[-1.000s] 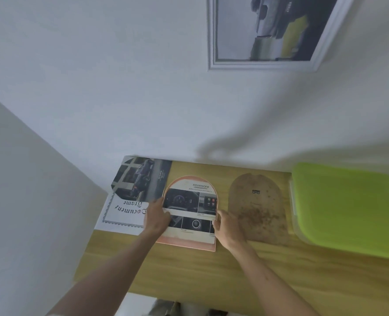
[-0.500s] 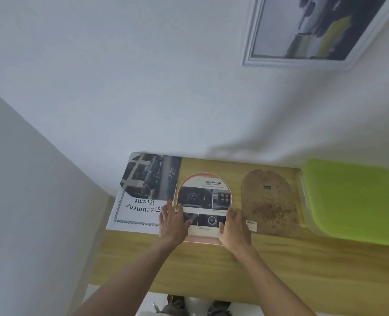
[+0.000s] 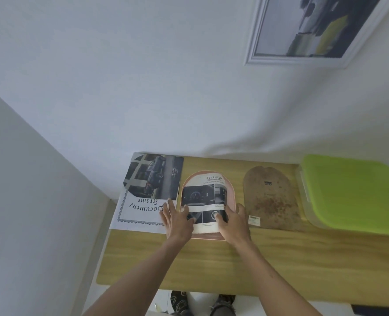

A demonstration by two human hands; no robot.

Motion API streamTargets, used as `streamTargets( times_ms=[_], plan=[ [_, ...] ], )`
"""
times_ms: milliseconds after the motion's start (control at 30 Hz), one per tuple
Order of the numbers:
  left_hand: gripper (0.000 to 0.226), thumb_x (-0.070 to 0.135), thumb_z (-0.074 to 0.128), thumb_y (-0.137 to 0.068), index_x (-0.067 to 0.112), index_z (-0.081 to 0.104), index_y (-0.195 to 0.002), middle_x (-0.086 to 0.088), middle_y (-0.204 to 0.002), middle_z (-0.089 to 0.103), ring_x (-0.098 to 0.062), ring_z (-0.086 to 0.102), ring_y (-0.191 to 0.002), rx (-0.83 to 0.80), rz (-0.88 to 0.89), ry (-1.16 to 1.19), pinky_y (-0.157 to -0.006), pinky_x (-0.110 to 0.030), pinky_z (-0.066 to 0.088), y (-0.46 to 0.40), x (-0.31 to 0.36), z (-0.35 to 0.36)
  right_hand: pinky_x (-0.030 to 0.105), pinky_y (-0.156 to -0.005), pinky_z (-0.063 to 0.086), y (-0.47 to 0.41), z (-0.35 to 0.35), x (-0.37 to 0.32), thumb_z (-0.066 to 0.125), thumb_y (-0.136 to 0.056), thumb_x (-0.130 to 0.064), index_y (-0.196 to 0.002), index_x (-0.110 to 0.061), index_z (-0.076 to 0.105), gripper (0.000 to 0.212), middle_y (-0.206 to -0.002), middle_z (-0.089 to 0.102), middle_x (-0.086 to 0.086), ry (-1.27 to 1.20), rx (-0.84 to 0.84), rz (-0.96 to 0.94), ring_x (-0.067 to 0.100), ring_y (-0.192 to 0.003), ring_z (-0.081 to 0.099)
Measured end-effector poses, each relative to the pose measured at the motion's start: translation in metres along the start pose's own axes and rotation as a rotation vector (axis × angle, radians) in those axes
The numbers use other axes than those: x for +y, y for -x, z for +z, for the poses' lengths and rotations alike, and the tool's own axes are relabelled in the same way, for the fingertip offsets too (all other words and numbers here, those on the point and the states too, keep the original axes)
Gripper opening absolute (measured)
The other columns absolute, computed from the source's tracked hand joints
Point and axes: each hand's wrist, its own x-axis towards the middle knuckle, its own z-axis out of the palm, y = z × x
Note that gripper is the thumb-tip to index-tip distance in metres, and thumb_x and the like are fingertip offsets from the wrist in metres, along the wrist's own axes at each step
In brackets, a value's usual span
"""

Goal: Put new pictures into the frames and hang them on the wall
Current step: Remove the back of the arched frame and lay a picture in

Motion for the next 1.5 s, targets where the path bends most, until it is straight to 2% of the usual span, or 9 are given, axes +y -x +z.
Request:
streamTargets(
  times_ms=[133,267,500,600,733,867,1033,1167,1500],
  plan=[
    [0.041,0.032,0.054,-0.097,0.026,0.049,-0.137,-0.017,-0.161,-0.013,-0.036,-0.019,-0.147,0.009,0.021,-0.052,-0.119,-0.050,-0.015,0.001,-0.003,0.001,0.038,-0.095,0.050,0.004,-0.002,-0.009,0.058,-0.080,-0.054,-0.126,-0.034,0.057,0.050,-0.124,0.059,-0.009,-0.277,0.061,0.019,0.013,-0.116,0.056],
    [0.047,0.031,0.054,-0.097,0.026,0.044,-0.142,-0.018,-0.161,-0.012,-0.037,-0.019,-0.147,-0.008,0.019,-0.064,-0.120,-0.049,-0.012,0.003,-0.002,0.000,0.024,-0.063,0.048,0.002,-0.014,-0.014,0.071,-0.083,-0.023,-0.123,-0.028,0.048,0.046,-0.108,0.064,-0.006,-0.568,0.072,0.156,0.010,-0.089,0.064],
    [0.054,0.037,0.052,-0.097,0.016,0.037,-0.144,-0.014,-0.154,0.026,-0.032,0.008,-0.146,0.107,0.079,0.040,-0.121,-0.047,0.012,0.011,0.001,-0.008,0.039,-0.070,0.059,-0.001,-0.032,0.003,0.067,-0.087,0.003,-0.106,-0.022,0.065,0.031,-0.103,0.074,0.004,-0.843,-0.063,0.227,0.023,-0.085,0.073],
    [0.032,0.036,0.052,-0.095,0.017,0.053,-0.120,-0.006,-0.118,0.060,-0.028,0.047,-0.119,0.147,0.086,0.304,-0.097,-0.044,0.045,0.012,0.005,-0.014,0.050,-0.078,0.059,-0.001,-0.040,0.011,0.065,-0.085,0.010,-0.113,-0.016,0.063,0.038,-0.107,0.074,0.015,-1.055,-0.133,0.236,0.035,-0.094,0.072],
    [0.028,0.040,0.053,-0.095,0.015,0.064,-0.101,-0.004,-0.082,0.068,-0.021,0.063,-0.077,0.056,0.003,0.608,-0.068,-0.036,0.048,0.020,0.018,-0.025,0.064,-0.088,0.052,0.003,-0.047,0.025,0.061,-0.085,0.012,-0.123,-0.010,0.056,0.045,-0.117,0.068,0.024,-1.218,-0.217,0.244,0.048,-0.109,0.064],
    [0.013,0.024,0.063,-0.090,0.013,0.069,-0.090,-0.007,-0.083,0.074,-0.025,0.071,-0.081,-0.054,-0.053,0.842,-0.078,-0.040,0.056,0.024,0.025,-0.024,0.063,-0.084,0.054,0.015,-0.056,0.040,0.063,-0.083,0.011,-0.124,-0.010,0.056,0.046,-0.115,0.069,0.023,-1.125,-0.198,0.239,0.046,-0.102,0.068],
    [0.017,0.010,0.070,-0.083,0.013,0.066,-0.100,-0.006,-0.089,0.073,-0.023,0.073,-0.080,-0.220,0.030,0.756,-0.078,-0.044,0.060,0.032,0.027,-0.010,0.037,-0.066,0.059,0.034,-0.070,0.072,0.070,-0.084,-0.012,-0.117,-0.027,0.060,0.038,-0.103,0.074,0.006,-0.793,-0.061,0.232,0.024,-0.085,0.075],
    [0.017,0.012,0.074,-0.081,0.011,0.064,-0.095,-0.007,-0.091,0.072,-0.020,0.072,-0.083,-0.291,0.061,0.650,-0.072,-0.033,0.059,0.046,0.041,0.004,0.038,-0.067,0.060,0.042,-0.085,0.102,0.070,-0.085,-0.015,-0.111,-0.024,0.062,0.028,-0.096,0.076,0.005,-0.650,-0.023,0.214,0.024,-0.076,0.075],
    [0.004,0.007,0.066,-0.085,0.006,0.067,-0.089,-0.013,-0.091,0.073,-0.025,0.074,-0.080,-0.376,0.021,0.604,-0.075,-0.045,0.061,0.081,0.124,0.066,0.037,-0.075,0.059,0.053,-0.144,0.202,0.075,-0.084,-0.017,-0.105,-0.024,0.062,0.026,-0.094,0.075,-0.002,-0.446,-0.043,0.216,0.017,-0.077,0.074]
  ],
)
